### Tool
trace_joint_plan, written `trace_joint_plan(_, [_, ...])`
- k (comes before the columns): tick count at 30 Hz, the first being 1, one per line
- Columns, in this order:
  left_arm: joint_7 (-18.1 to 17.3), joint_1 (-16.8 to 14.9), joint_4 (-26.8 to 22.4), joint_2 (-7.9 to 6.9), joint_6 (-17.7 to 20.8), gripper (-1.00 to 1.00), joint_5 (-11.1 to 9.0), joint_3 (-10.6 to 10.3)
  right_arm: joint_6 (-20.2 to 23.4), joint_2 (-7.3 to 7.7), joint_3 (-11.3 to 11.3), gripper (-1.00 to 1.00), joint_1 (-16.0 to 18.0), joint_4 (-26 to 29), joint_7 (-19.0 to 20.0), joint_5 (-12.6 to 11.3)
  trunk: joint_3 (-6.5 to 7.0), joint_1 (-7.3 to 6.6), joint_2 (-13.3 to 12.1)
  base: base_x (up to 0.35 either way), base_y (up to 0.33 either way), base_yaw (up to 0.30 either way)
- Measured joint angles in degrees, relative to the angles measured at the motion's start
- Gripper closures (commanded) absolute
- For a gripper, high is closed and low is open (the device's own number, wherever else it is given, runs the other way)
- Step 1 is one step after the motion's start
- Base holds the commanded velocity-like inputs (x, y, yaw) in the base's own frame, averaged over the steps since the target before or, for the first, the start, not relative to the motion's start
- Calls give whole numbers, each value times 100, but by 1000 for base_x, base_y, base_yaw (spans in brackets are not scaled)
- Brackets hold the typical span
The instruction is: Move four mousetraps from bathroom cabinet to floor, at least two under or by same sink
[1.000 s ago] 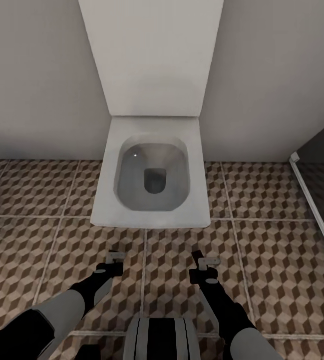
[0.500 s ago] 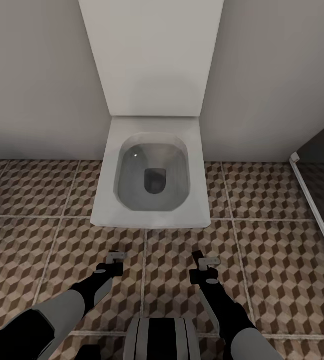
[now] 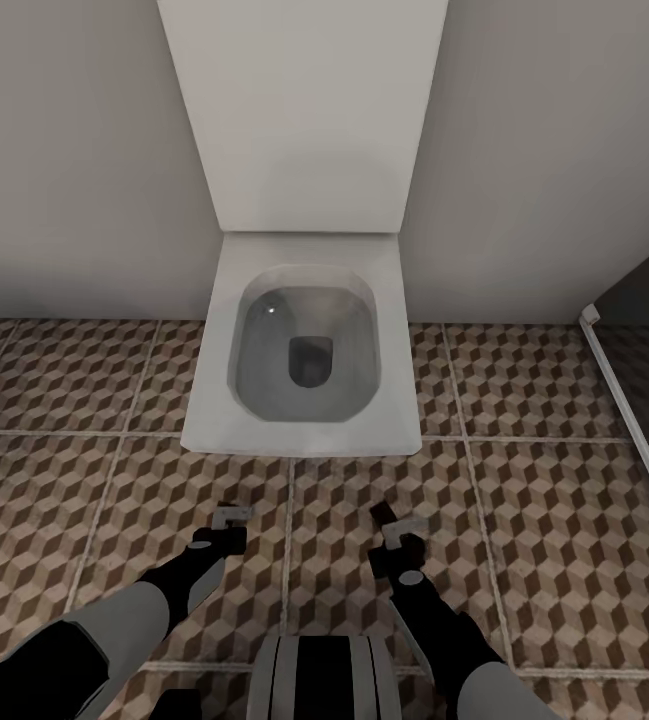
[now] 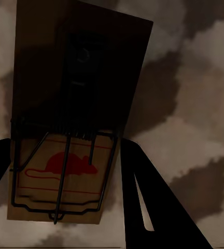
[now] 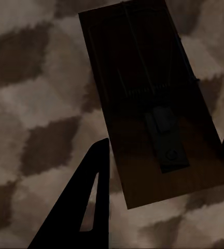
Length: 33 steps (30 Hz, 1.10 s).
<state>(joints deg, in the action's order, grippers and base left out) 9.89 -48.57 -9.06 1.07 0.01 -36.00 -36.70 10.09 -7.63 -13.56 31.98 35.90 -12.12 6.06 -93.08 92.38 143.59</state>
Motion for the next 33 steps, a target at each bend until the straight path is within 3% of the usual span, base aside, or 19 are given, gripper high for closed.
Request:
trace_joint_plan(7, [-1, 15, -2, 4, -3, 100, 0, -3, -168, -1, -158, 100, 0, -88, 3, 43, 0, 0, 0, 0, 0, 0])
trace_joint_plan(33, [-1, 16, 0, 0, 1, 100, 0, -1, -185, 15, -169, 100, 0, -100, 44, 37, 0, 0, 0, 0, 0, 0])
